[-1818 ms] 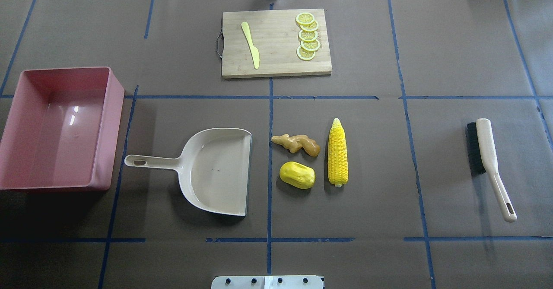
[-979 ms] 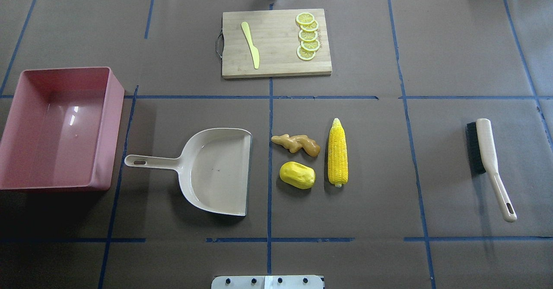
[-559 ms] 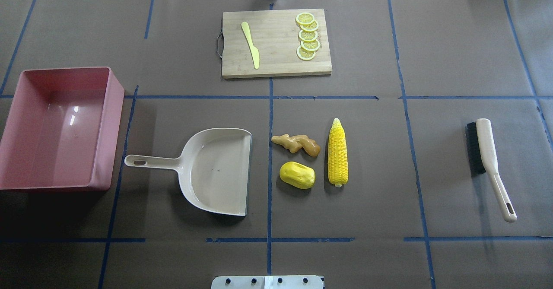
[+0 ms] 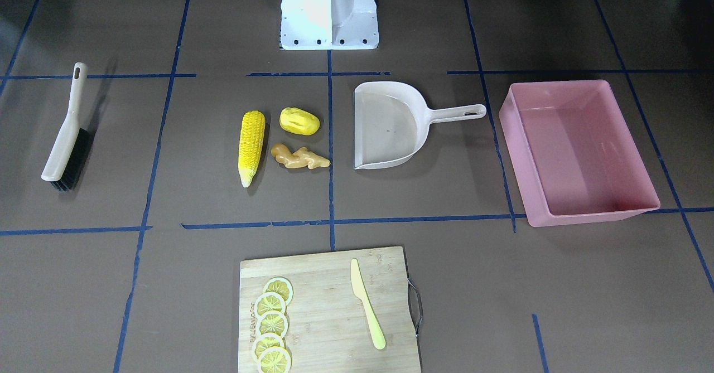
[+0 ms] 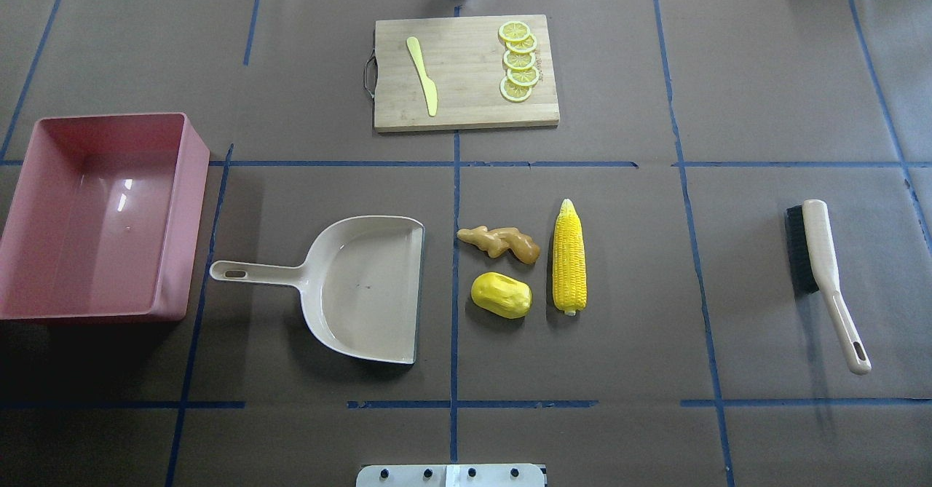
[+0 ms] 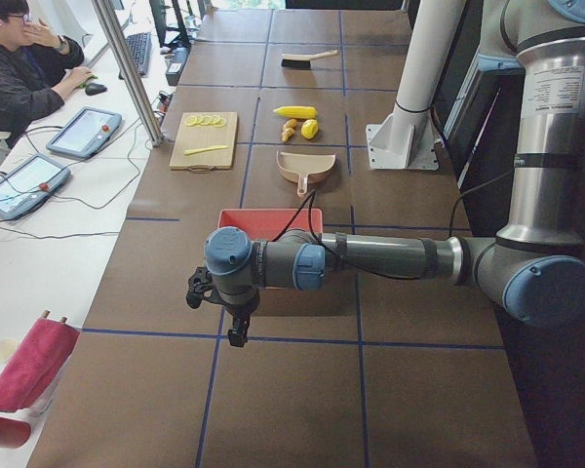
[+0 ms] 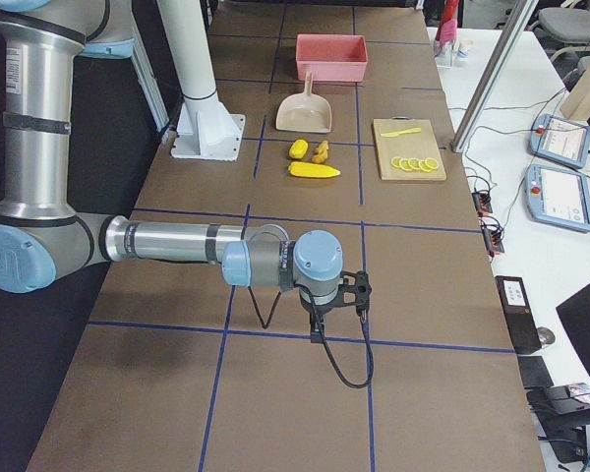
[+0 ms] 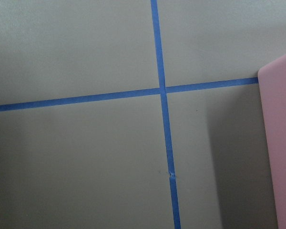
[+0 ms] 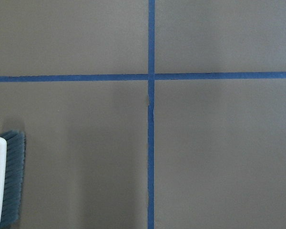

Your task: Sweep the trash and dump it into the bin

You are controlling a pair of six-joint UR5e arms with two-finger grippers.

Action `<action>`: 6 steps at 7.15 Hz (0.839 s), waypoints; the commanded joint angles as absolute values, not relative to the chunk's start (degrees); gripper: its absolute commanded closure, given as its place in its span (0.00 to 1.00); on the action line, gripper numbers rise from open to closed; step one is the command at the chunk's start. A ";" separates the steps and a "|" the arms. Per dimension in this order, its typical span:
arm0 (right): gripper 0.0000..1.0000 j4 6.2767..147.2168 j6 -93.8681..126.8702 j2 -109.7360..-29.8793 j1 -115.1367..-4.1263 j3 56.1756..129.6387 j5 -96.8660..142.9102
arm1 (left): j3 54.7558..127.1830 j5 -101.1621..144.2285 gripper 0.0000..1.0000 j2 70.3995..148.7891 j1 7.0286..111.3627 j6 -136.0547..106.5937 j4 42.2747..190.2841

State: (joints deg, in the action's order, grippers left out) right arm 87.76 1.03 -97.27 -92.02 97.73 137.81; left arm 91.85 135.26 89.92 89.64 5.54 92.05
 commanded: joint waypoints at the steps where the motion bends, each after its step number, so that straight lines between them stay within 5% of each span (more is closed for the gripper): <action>1: 0.00 87.71 1.14 -97.21 -92.02 97.91 137.73 | 91.23 135.35 0.00 89.74 89.56 5.19 95.44; 6: 0.00 87.80 1.41 -97.21 -91.76 98.17 137.90 | 92.55 140.14 0.00 90.70 88.86 5.01 101.29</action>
